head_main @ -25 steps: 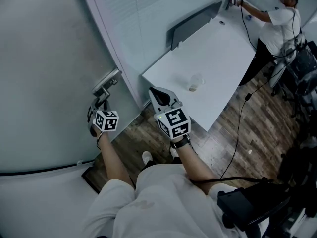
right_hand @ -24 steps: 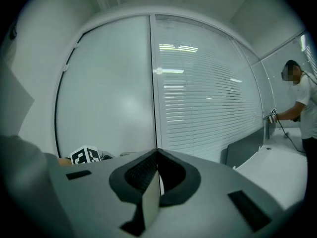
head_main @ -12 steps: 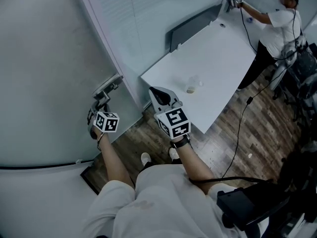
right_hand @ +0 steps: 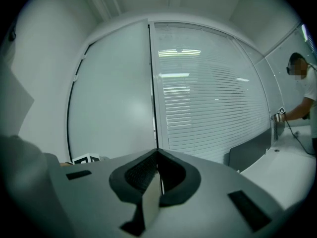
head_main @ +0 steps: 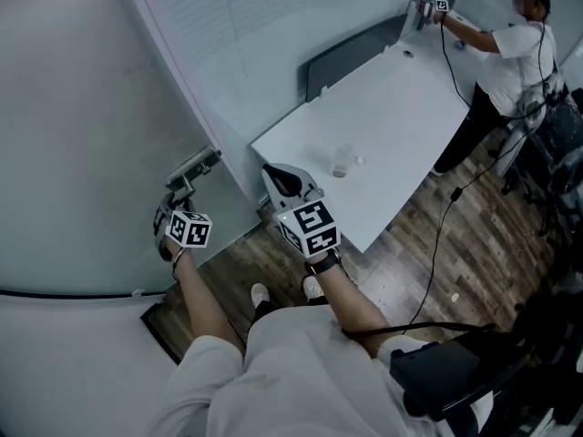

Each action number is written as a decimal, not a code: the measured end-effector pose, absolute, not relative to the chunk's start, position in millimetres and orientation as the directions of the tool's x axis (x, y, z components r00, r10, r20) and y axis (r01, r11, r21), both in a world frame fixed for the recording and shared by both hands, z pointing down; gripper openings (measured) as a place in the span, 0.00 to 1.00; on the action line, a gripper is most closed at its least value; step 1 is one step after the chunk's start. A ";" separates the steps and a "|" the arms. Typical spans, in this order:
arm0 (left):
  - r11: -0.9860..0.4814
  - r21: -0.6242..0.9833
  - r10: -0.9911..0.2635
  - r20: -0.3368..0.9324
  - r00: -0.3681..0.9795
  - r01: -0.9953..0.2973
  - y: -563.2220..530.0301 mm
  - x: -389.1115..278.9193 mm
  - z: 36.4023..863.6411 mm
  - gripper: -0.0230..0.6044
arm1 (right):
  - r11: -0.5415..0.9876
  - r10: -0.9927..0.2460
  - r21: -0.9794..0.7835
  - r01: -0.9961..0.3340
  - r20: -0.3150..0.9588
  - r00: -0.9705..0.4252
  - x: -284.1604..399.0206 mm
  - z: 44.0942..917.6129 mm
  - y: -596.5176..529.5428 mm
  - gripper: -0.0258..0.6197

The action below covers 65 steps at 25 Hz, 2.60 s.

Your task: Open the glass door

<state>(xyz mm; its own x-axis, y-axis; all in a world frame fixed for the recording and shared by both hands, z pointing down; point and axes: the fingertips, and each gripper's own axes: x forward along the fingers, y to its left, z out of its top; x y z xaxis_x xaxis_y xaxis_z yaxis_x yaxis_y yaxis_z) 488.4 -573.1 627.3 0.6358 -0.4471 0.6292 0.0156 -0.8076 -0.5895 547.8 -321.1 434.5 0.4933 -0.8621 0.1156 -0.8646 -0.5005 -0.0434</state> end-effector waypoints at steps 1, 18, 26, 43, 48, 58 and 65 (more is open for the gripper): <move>-0.796 -0.605 -0.463 0.621 0.633 0.011 -571.9 486.5 626.7 0.27 | -0.489 -0.869 -0.045 -0.871 0.115 0.482 546.2 434.9 -319.0 0.04; -0.762 -0.646 -0.499 0.629 0.596 0.043 -544.0 457.8 625.0 0.27 | -0.300 -0.951 -0.128 -0.945 0.116 0.286 495.9 452.5 -320.2 0.04; -0.764 -0.642 -0.474 0.629 0.616 0.068 -531.1 436.6 625.5 0.27 | -0.329 -0.942 -0.113 -0.938 0.107 0.317 462.0 444.8 -320.0 0.04; -0.752 -0.636 -0.371 0.626 0.686 0.173 -492.2 392.3 628.9 0.27 | -0.575 -0.818 -0.078 -0.814 0.090 0.569 363.9 429.7 -237.5 0.04; -0.744 -0.636 -0.348 0.629 0.696 0.203 -477.7 370.6 630.9 0.27 | -0.603 -0.797 -0.066 -0.795 0.091 0.597 333.5 427.0 -226.0 0.04; -0.740 -0.640 -0.366 0.640 0.675 0.205 -453.8 330.1 638.0 0.27 | -0.566 -0.823 -0.043 -0.824 0.086 0.561 315.4 421.8 -208.7 0.04; -0.723 -0.676 -0.456 0.621 0.638 0.142 -436.9 298.3 638.1 0.27 | -0.495 -0.867 -0.024 -0.868 0.072 0.493 306.7 411.3 -171.1 0.04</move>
<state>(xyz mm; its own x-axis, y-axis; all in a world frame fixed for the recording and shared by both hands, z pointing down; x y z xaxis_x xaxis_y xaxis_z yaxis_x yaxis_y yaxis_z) 298.3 -436.9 638.1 0.6378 -0.4556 0.6211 0.1421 -0.7229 -0.6762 306.7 -171.1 411.3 0.4928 -0.8672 0.0715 -0.8683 -0.4955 -0.0242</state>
